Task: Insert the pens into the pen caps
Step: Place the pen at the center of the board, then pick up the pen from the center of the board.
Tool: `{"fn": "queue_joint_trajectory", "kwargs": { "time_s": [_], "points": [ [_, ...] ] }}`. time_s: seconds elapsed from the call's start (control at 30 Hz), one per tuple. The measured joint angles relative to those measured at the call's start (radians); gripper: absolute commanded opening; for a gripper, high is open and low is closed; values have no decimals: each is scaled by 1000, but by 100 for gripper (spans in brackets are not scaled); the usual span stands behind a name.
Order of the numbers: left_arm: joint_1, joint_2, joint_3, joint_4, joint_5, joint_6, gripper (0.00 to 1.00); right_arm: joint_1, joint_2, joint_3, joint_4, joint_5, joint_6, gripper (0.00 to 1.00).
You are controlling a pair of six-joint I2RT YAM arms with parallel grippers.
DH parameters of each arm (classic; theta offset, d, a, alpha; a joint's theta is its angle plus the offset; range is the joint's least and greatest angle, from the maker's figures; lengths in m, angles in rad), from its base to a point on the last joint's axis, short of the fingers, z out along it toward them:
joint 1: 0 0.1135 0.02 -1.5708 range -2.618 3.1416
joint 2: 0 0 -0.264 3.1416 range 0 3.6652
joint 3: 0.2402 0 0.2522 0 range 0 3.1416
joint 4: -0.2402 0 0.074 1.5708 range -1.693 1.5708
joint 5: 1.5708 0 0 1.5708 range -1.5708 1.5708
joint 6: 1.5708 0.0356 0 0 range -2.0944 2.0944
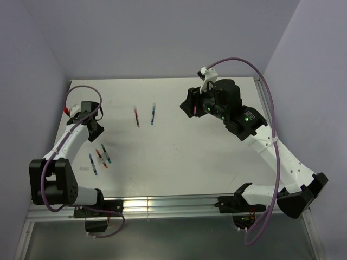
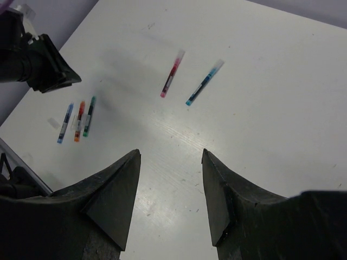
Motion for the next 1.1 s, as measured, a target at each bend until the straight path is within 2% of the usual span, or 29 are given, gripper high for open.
{"fn": "queue_joint_trajectory", "kwargs": {
  "time_s": [0.37, 1.1],
  "points": [
    [9, 68, -105, 45, 74, -5, 39, 16, 13, 0, -1, -6, 0, 57],
    [9, 180, -107, 89, 105, 0, 35, 41, 17, 0, -3, -6, -2, 57]
  ]
}}
